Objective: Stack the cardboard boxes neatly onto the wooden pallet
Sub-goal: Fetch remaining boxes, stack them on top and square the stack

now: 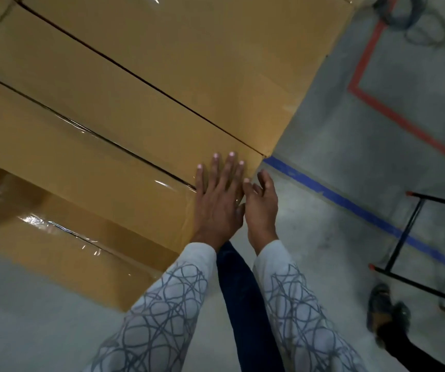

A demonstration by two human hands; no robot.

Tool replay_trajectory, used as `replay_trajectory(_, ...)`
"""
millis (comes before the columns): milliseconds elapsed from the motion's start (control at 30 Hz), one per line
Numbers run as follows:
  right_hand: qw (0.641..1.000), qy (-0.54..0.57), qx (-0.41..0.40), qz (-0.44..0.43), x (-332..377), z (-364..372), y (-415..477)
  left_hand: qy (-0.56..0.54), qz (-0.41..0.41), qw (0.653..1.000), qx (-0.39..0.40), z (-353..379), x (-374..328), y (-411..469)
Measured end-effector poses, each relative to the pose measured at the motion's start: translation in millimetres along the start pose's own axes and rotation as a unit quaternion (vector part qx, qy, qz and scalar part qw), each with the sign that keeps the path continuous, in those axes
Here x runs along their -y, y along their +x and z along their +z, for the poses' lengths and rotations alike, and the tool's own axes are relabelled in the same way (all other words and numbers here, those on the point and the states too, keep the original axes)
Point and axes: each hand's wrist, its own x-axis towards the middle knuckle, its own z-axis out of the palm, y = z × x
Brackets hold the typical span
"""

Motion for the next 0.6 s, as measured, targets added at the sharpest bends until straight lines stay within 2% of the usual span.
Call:
replay_trajectory(233, 1.0, -0.012, 0.005, -0.021, -4, 3, 6, 0.029, 0.025, 0.999, -0.009, 2, 3, 3)
replay_trajectory(433, 0.996, -0.049, 0.059, -0.055, 6, 0, 17, 0.03, 0.029, 0.999, -0.013, 2, 2, 9)
replay_trajectory(600, 0.992, -0.086, 0.072, -0.057, 5, 1, 19, 0.038, 0.04, 0.998, -0.014, 2, 1, 16)
